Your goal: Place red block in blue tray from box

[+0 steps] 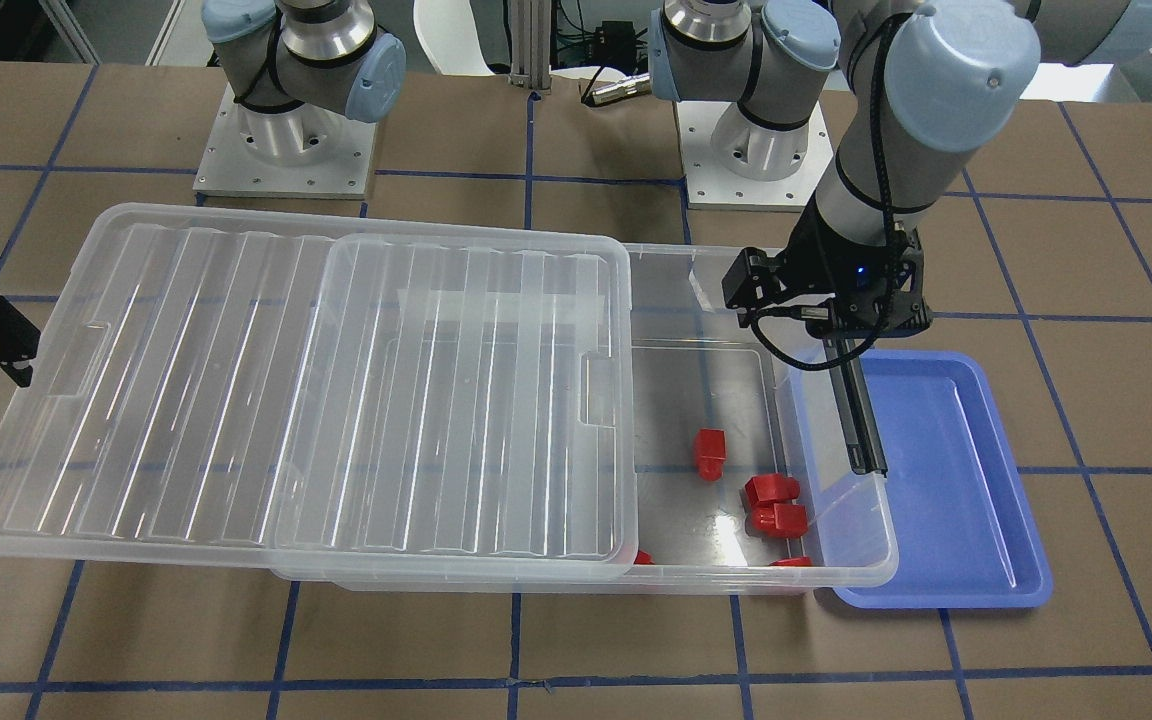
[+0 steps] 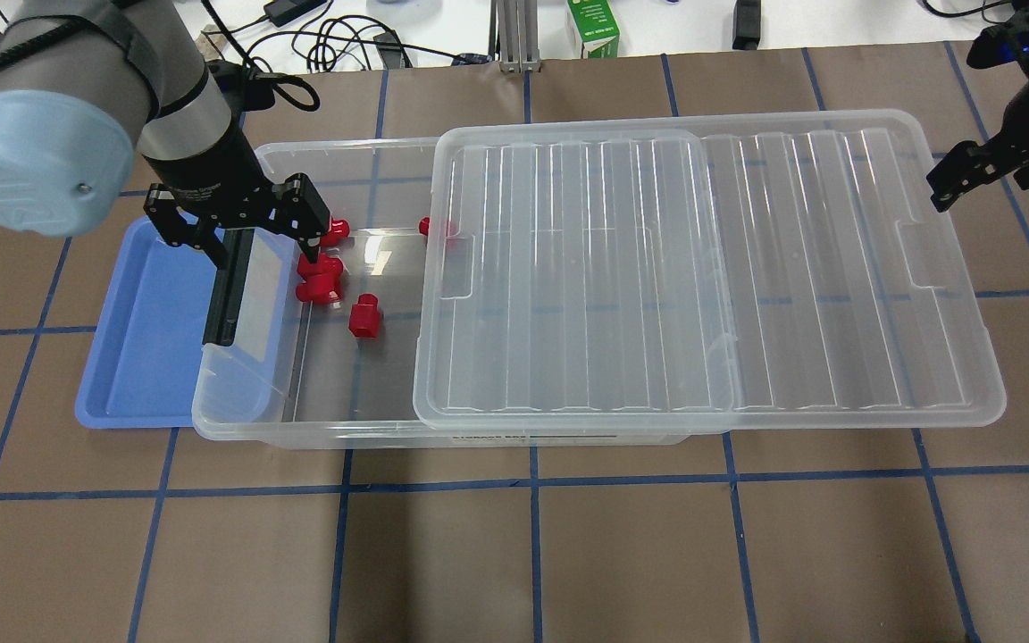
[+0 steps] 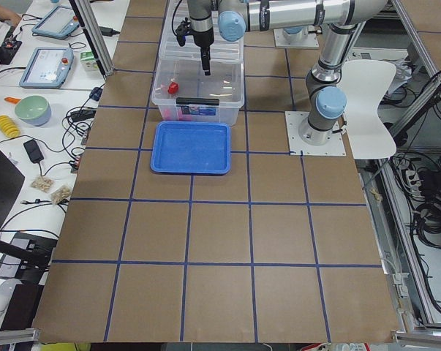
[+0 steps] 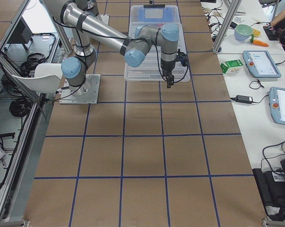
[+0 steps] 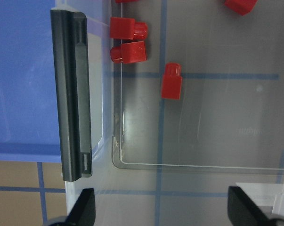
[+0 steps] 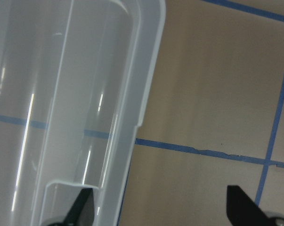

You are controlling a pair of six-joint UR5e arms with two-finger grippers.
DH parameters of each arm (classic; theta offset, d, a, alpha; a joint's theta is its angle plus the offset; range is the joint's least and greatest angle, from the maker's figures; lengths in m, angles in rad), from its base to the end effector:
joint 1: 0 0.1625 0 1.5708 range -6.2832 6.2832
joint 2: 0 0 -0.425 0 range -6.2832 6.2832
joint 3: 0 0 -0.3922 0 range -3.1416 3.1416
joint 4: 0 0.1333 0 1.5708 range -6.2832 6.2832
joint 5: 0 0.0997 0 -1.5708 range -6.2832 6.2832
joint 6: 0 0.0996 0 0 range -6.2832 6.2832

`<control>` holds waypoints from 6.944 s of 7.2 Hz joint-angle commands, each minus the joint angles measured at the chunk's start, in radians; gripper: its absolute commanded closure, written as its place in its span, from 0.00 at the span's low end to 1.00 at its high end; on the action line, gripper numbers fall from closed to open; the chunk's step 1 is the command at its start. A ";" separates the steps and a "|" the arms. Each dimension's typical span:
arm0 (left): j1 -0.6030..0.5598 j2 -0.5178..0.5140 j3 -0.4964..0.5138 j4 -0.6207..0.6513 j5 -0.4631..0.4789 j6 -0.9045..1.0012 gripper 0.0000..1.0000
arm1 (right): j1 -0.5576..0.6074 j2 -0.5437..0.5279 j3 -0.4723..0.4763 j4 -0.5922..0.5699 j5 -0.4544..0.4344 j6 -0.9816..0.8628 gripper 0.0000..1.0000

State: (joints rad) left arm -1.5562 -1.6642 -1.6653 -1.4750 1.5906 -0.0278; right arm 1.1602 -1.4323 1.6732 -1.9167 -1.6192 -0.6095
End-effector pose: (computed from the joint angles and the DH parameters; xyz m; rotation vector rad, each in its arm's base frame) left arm -0.1238 -0.5169 0.4041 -0.0647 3.1172 0.1435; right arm -0.1014 -0.5548 0.4014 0.2986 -3.0317 0.1037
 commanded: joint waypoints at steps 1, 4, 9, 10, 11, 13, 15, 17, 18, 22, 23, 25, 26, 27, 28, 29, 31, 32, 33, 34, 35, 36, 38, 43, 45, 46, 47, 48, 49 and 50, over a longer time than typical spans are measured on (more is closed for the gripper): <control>-0.002 -0.051 -0.074 0.128 -0.003 0.002 0.13 | 0.006 -0.049 -0.137 0.227 0.002 0.032 0.00; -0.002 -0.124 -0.117 0.229 -0.048 -0.003 0.14 | 0.007 -0.157 -0.202 0.422 -0.013 0.045 0.00; -0.002 -0.247 -0.146 0.315 -0.069 -0.003 0.17 | 0.318 -0.123 -0.207 0.409 0.012 0.466 0.00; -0.002 -0.271 -0.146 0.320 -0.067 0.000 0.17 | 0.361 -0.102 -0.208 0.381 0.012 0.506 0.00; -0.002 -0.291 -0.154 0.353 -0.072 0.000 0.17 | 0.366 -0.093 -0.208 0.367 0.009 0.516 0.00; -0.002 -0.324 -0.165 0.389 -0.072 0.005 0.17 | 0.366 -0.092 -0.207 0.370 0.010 0.514 0.00; -0.004 -0.350 -0.165 0.429 -0.076 0.003 0.26 | 0.366 -0.091 -0.204 0.348 0.019 0.514 0.00; -0.004 -0.350 -0.163 0.430 -0.077 -0.006 1.00 | 0.366 -0.091 -0.204 0.346 0.012 0.514 0.00; -0.004 -0.348 -0.157 0.429 -0.077 -0.006 1.00 | 0.365 -0.091 -0.211 0.346 0.012 0.514 0.00; -0.001 -0.270 -0.040 0.275 -0.092 -0.007 1.00 | 0.365 -0.091 -0.210 0.349 0.010 0.513 0.00; -0.001 -0.243 0.045 0.133 -0.089 -0.006 1.00 | 0.365 -0.091 -0.208 0.350 0.007 0.510 0.00; 0.004 -0.189 0.198 -0.064 -0.043 0.008 1.00 | 0.360 -0.092 -0.208 0.352 0.004 0.497 0.00; 0.020 -0.171 0.254 -0.127 0.050 0.012 1.00 | 0.358 -0.092 -0.207 0.354 0.004 0.496 0.00; 0.068 -0.158 0.269 -0.157 0.058 0.075 1.00 | 0.346 -0.092 -0.207 0.357 0.001 0.485 0.00; 0.158 -0.155 0.271 -0.156 0.057 0.195 1.00 | 0.325 -0.099 -0.205 0.363 -0.030 0.421 0.00; 0.253 -0.160 0.259 -0.156 0.046 0.277 1.00 | 0.275 -0.102 -0.205 0.364 -0.033 0.363 0.00; 0.362 -0.209 0.227 -0.124 0.051 0.457 1.00 | 0.097 -0.117 -0.205 0.366 -0.024 0.088 0.00; 0.372 -0.241 0.192 -0.064 0.052 0.465 1.00 | -0.001 -0.118 -0.205 0.366 -0.024 -0.037 0.00; 0.372 -0.277 0.149 0.028 0.049 0.459 1.00 | -0.078 -0.117 -0.196 0.364 -0.019 -0.117 0.00; 0.372 -0.307 0.107 0.103 0.048 0.460 1.00 | -0.147 -0.117 -0.193 0.357 -0.015 -0.191 0.00; 0.372 -0.340 0.078 0.152 0.046 0.460 1.00 | -0.186 -0.114 -0.187 0.357 -0.011 -0.203 0.00; 0.373 -0.370 0.061 0.194 0.048 0.463 1.00 | -0.189 -0.108 -0.164 0.354 -0.011 -0.191 0.00; 0.373 -0.413 0.055 0.216 0.048 0.463 1.00 | -0.188 -0.085 -0.037 0.238 0.040 -0.132 0.00; 0.373 -0.460 0.055 0.219 0.048 0.463 0.75 | -0.177 -0.034 0.148 -0.021 0.041 -0.041 0.00; 0.373 -0.465 0.055 0.231 0.051 0.465 0.45 | -0.113 -0.028 0.151 -0.021 0.036 0.026 0.00; 0.373 -0.467 0.055 0.229 0.051 0.468 0.23 | -0.075 -0.028 0.151 -0.022 0.038 0.080 0.00; 0.373 -0.465 0.055 0.229 0.051 0.470 0.15 | -0.045 -0.026 0.151 -0.022 0.038 0.089 0.00; 0.373 -0.460 0.061 0.229 0.054 0.471 0.03 | -0.031 -0.028 0.151 -0.022 0.039 0.106 0.00; 0.370 -0.435 0.077 0.211 0.054 0.467 0.00 | -0.022 -0.028 0.151 -0.022 0.039 0.140 0.00; 0.369 -0.405 0.085 0.193 0.052 0.468 0.00 | 0.013 -0.028 0.151 -0.022 0.039 0.172 0.00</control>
State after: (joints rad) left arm -1.1851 -2.1008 -1.5921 -1.2626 1.6437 0.4404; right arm 1.1400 -1.4602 1.8239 -1.9389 -1.5802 -0.4760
